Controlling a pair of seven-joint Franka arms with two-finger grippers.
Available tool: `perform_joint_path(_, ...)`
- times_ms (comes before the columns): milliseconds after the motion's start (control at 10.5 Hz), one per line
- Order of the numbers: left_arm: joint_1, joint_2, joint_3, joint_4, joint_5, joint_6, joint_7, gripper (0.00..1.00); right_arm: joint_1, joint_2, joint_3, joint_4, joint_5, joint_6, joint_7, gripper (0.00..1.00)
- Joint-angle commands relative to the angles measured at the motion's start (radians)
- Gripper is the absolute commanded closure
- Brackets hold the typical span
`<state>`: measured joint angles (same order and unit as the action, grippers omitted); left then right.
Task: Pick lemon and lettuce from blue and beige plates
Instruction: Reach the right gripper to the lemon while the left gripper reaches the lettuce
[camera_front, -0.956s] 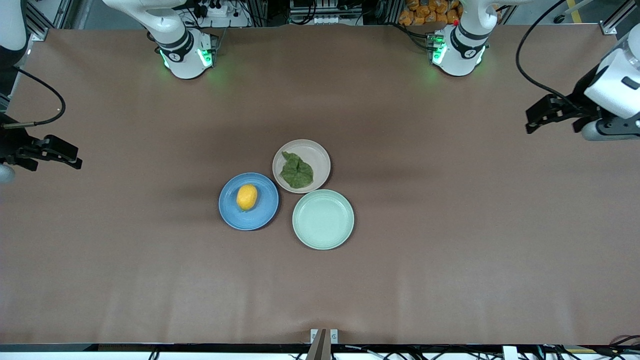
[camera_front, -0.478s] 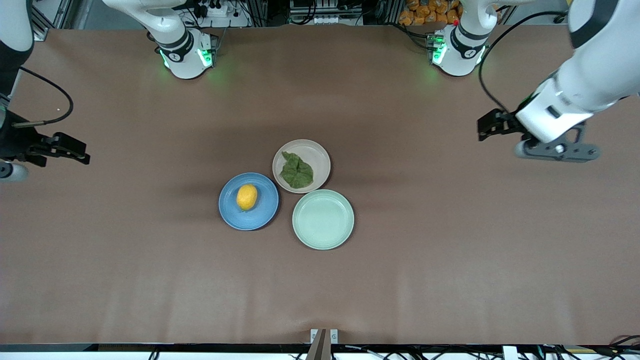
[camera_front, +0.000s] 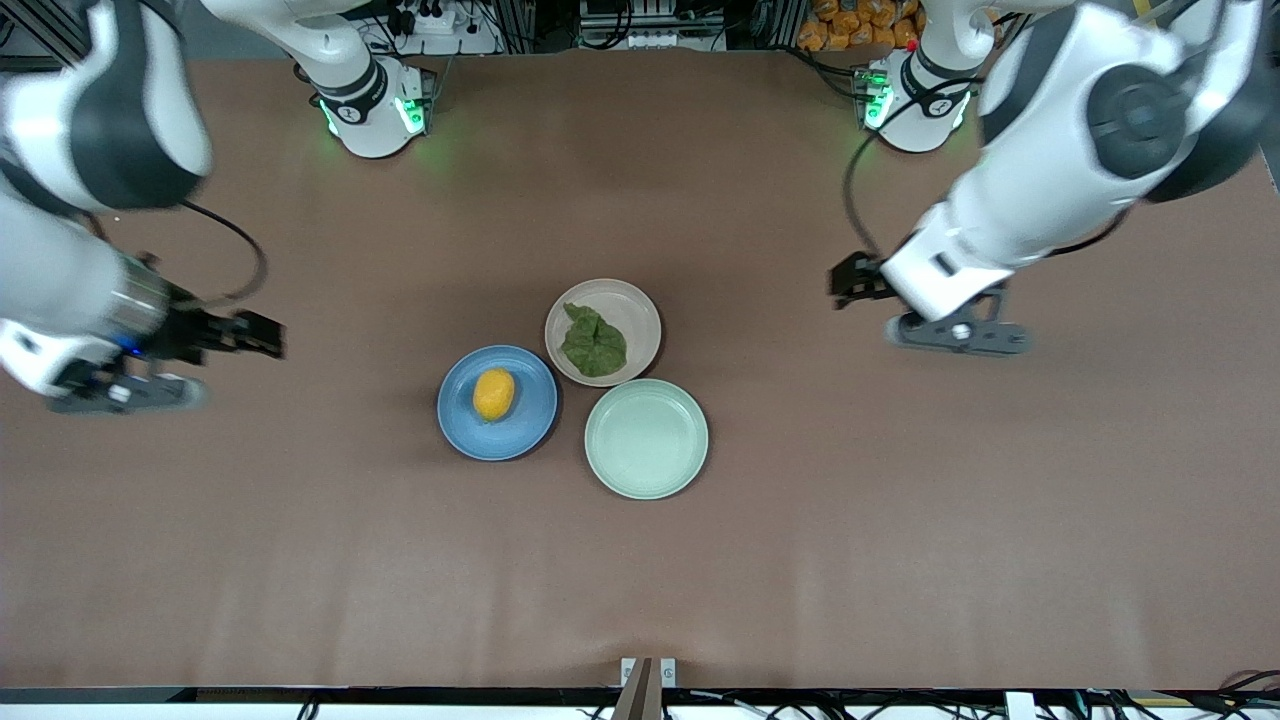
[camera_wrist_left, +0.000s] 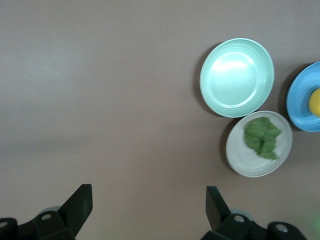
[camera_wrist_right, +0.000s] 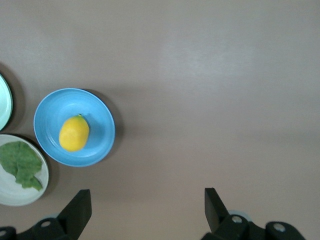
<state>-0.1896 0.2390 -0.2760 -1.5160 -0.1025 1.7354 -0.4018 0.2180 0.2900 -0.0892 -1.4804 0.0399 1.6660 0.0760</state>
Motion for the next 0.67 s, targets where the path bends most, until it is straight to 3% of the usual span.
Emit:
perform_joint_path(0,-0.025,0.077,-0.066,0.013,-0.014,0.074,-0.18,0.0,0.05,0.092,-0.004,0.012,0.046,0.053,0.091,0.0)
perform_joint_path(96,-0.037,0.113,-0.103,0.013,-0.009,0.12,-0.268,0.0,0.066,0.13,-0.004,0.005,0.069,0.101,0.105,0.0)
perform_joint_path(574,-0.174,0.311,-0.135,0.013,-0.011,0.303,-0.631,0.0,0.182,0.276,-0.003,-0.075,0.137,0.311,0.344,0.0)
